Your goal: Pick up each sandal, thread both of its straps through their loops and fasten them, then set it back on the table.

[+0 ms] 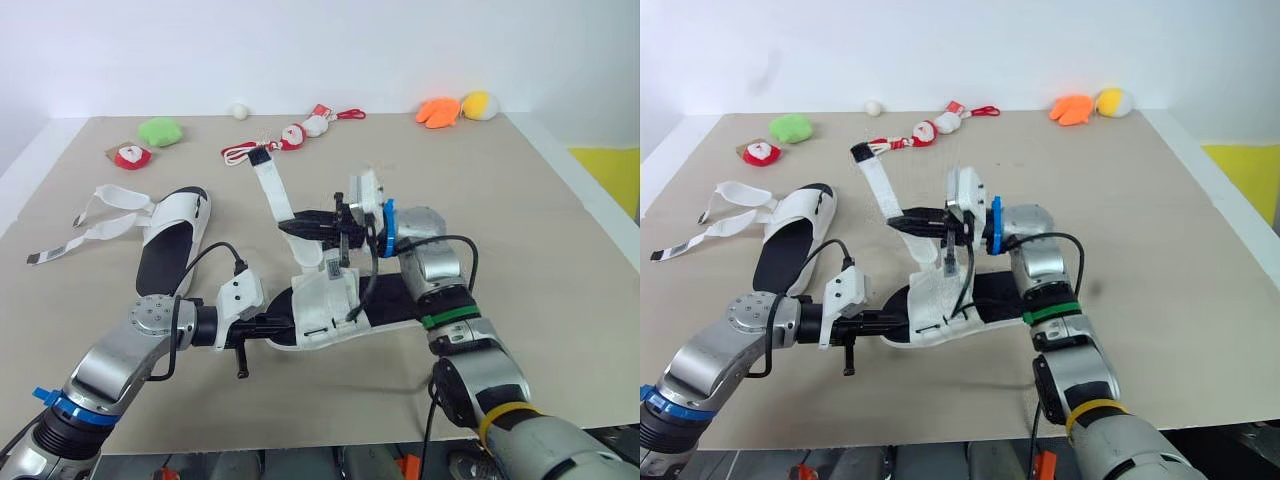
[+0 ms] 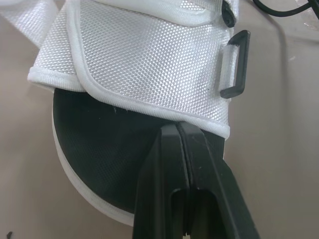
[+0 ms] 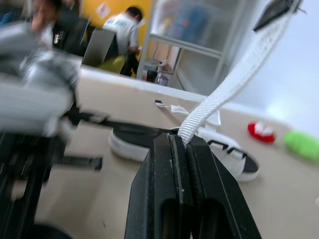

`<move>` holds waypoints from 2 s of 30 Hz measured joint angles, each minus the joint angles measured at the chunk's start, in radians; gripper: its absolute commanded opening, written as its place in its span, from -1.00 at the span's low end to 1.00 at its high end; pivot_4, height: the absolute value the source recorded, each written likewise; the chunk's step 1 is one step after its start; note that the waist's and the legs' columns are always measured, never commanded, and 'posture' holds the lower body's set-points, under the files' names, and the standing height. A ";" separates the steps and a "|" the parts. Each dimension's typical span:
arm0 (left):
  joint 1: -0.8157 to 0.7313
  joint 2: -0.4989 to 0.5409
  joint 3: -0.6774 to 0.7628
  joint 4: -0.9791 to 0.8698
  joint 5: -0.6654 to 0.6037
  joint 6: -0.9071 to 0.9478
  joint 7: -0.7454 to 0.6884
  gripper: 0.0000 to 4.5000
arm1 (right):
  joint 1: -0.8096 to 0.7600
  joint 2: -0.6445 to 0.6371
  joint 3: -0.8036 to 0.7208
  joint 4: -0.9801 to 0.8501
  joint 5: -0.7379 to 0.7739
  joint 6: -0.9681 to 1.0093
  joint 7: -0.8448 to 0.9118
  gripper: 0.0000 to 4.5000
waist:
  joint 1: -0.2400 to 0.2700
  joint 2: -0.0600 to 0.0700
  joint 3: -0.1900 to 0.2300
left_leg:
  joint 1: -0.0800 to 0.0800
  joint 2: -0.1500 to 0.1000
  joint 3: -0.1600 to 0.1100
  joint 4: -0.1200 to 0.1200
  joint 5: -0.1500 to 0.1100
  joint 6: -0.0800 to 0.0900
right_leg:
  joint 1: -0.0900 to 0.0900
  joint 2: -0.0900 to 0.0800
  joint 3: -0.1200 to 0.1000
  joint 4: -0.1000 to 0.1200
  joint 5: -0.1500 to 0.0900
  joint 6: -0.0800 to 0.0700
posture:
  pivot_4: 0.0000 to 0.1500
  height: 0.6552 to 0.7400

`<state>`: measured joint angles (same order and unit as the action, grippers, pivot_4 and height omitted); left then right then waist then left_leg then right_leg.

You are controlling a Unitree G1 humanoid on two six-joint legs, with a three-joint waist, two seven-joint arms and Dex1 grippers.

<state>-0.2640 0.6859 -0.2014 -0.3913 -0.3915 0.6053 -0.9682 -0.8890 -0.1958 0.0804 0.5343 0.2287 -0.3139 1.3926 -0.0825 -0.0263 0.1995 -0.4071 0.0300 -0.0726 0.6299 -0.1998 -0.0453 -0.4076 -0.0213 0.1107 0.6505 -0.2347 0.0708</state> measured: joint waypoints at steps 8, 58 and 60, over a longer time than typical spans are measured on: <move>0.000 0.004 0.000 -0.002 -0.001 -0.003 -0.002 -1.00 | 0.041 -0.044 0.121 0.040 0.026 -0.669 0.157 -0.95 | 0.000 0.000 0.000 | 0.002 0.000 0.000 -0.001 0.000 -0.001 | 0.001 0.000 0.000 0.000 0.000 -0.001 | 1.00 1.00; -0.012 -0.009 -0.038 0.027 0.000 -0.021 -0.024 -1.00 | 0.374 -0.969 0.483 -0.941 1.103 1.149 -0.690 0.98 | 0.033 0.000 -0.005 | 0.001 0.000 0.003 0.004 0.001 0.000 | 0.002 -0.002 0.001 0.001 -0.002 -0.010 | 1.00 1.00; -0.011 -0.010 -0.041 0.025 0.000 -0.025 -0.025 -1.00 | 0.366 -0.835 0.466 -0.914 1.157 1.264 -0.817 0.76 | 0.034 0.000 -0.005 | 0.000 -0.001 0.002 0.005 0.001 0.000 | 0.000 -0.001 0.001 0.001 -0.002 -0.009 | 1.00 1.00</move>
<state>-0.2747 0.6755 -0.2429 -0.3658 -0.3916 0.5800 -0.9930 -0.5235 -1.0306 0.5467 -0.3796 1.3862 0.9497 0.5751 -0.0481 -0.0264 0.1944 -0.4072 0.0295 -0.0702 0.6344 -0.1992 -0.0458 -0.4072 -0.0226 0.1116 0.6511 -0.2365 0.0622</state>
